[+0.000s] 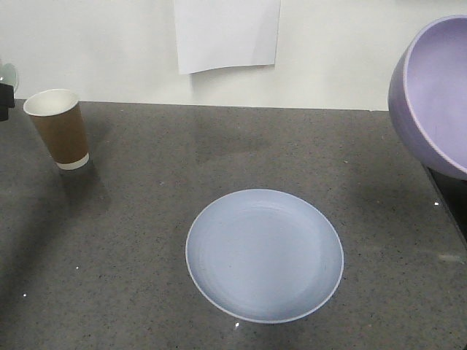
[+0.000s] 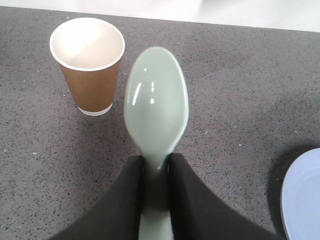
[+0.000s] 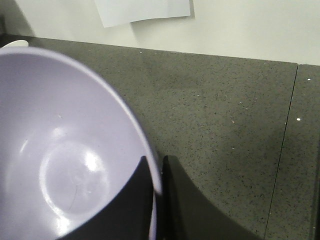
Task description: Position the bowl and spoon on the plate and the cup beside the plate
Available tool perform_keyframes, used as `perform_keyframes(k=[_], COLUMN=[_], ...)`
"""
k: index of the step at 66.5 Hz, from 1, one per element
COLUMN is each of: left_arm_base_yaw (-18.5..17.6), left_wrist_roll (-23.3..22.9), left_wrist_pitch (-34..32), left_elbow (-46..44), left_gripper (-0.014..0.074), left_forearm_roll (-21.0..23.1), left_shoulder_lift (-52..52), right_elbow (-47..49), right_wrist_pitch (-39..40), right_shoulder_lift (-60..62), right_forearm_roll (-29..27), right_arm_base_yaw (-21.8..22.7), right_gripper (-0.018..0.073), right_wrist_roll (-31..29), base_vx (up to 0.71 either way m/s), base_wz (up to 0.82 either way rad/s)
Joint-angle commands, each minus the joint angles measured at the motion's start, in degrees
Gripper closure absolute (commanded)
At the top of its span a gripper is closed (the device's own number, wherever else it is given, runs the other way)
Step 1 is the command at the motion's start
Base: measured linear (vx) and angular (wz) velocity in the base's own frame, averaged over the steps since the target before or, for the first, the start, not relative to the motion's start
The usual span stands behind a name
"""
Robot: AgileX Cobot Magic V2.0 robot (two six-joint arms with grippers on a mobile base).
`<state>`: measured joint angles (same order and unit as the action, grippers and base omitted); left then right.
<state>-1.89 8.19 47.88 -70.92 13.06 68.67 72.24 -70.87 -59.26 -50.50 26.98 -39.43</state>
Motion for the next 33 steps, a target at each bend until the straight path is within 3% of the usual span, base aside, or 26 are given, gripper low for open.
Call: perform_keyframes(k=[1, 33], left_arm_base_yaw=[-0.3, -0.3], left_wrist_roll=[-0.3, -0.3], left_wrist_pitch=[-2.9, -2.9], left_elbow=[-1.3, -1.3], left_gripper=[0.0602, 0.0602], left_forearm_roll=[1.1, 1.1], left_shoulder_lift=[-1.4, -1.4], right_elbow=[1.8, 1.8], right_wrist_pitch=[2.1, 2.1], right_shoulder_lift=[0.8, 0.8], right_forearm_roll=[-3.2, -3.2], right_arm_base_yaw=[0.4, 0.4], right_gripper=[0.0564, 0.0564], right_wrist_roll=[-0.3, -0.3], base_vx=[0.00, 0.00], base_wz=[0.00, 0.00])
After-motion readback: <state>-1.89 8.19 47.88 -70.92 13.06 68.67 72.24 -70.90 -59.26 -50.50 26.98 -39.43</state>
